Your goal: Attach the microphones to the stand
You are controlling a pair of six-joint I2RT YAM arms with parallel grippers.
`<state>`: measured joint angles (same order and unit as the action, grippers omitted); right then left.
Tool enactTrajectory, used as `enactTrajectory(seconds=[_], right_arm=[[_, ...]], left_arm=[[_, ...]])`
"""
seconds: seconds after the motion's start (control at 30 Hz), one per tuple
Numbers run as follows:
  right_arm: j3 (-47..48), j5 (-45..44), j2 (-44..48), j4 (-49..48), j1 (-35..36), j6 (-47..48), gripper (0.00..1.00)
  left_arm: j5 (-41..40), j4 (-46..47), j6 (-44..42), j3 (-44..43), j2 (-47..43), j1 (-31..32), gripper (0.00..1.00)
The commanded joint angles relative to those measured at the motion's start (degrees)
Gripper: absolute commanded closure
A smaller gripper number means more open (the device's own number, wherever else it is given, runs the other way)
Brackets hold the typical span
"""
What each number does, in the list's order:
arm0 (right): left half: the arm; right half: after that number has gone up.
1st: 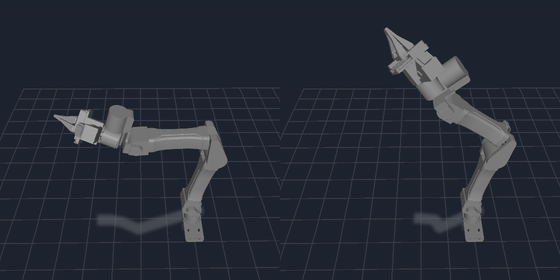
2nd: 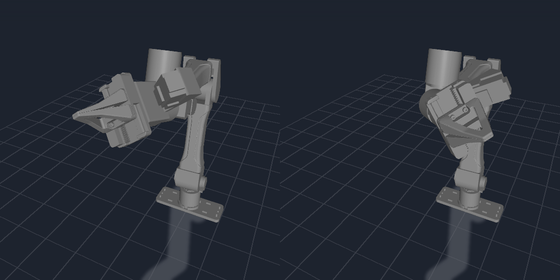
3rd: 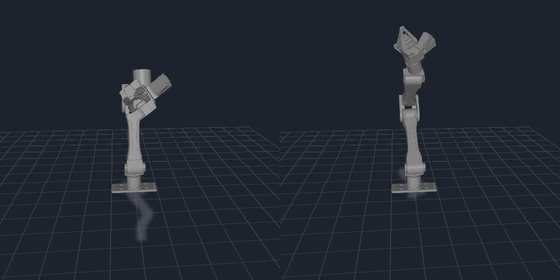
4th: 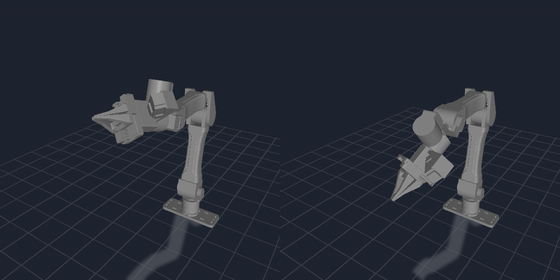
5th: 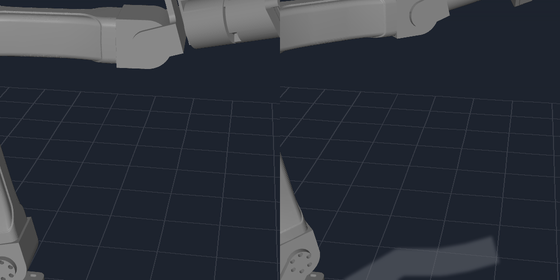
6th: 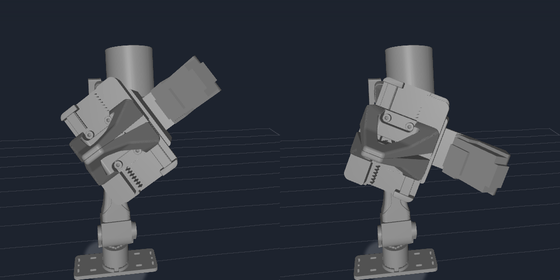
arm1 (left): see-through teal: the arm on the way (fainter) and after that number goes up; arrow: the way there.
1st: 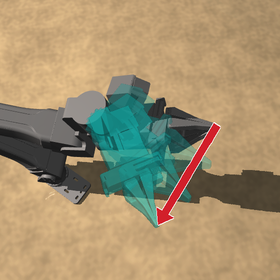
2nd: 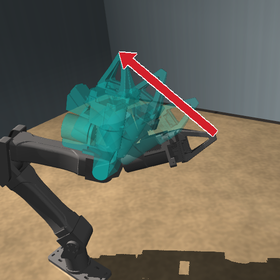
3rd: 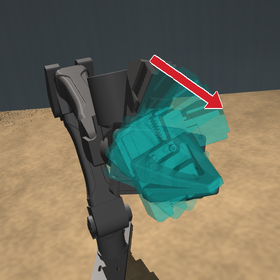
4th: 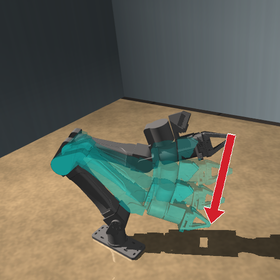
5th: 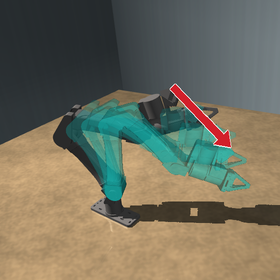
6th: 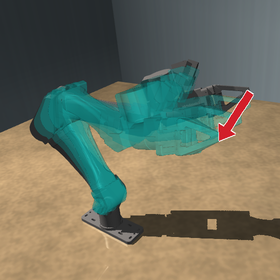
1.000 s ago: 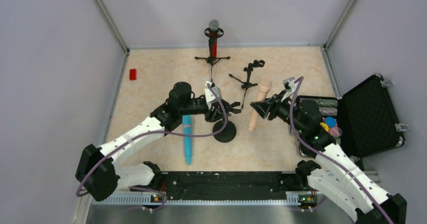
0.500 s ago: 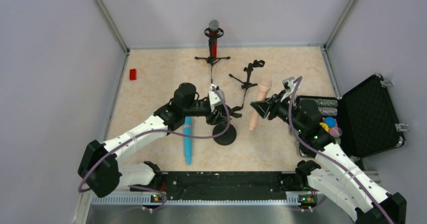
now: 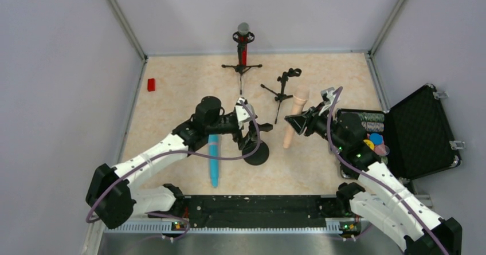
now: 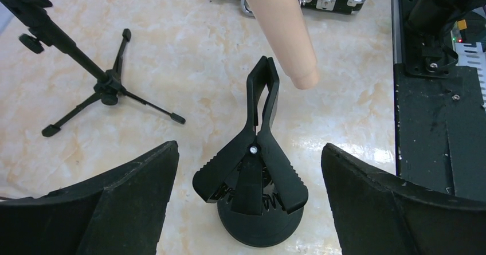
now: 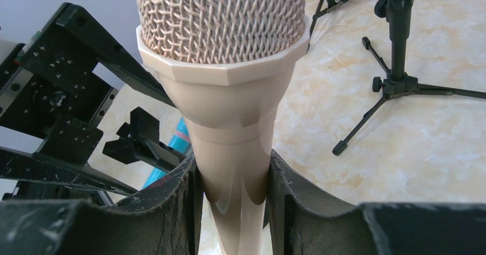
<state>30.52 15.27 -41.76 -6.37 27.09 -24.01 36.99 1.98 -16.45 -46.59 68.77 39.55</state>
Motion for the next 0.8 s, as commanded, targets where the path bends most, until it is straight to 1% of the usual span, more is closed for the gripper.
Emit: enactTrajectory(seconds=[0.0,0.17,0.37,0.43,0.5,0.6,0.67,0.77], right_arm=[[1.4,-0.1,0.4,-3.3,-0.5,0.8,1.00],[1.5,0.7,0.4,-3.8,-0.5,1.2,1.00],[1.6,5.6,-0.4,-6.2,-0.5,1.8,1.00],[2.0,6.8,-0.8,-6.4,-0.5,2.4,1.00],[2.2,8.5,-1.3,-7.4,-0.5,3.1,1.00],[1.9,13.1,-1.6,-10.7,-0.5,4.3,1.00],[1.9,13.9,-1.6,-11.8,-0.5,4.7,1.00],[2.8,13.7,-1.5,-11.6,-0.5,6.1,1.00]], left_arm=[[-1.0,4.6,0.4,0.4,-3.7,0.3,0.01],[-1.7,4.9,0.4,0.2,-7.4,0.3,0.01],[-1.3,5.0,0.2,-0.4,-11.4,0.3,0.01],[-1.6,4.1,0.6,-1.6,-11.7,0.3,0.01],[-2.5,0.8,0.8,-3.8,-11.8,0.3,0.01],[-3.7,-1.1,3.3,-6.2,-11.6,0.3,0.01],[-3.7,-2.6,3.6,-7.8,-11.2,0.3,0.01],[-5.1,-4.4,6.7,-9.8,-10.0,0.3,0.01]])
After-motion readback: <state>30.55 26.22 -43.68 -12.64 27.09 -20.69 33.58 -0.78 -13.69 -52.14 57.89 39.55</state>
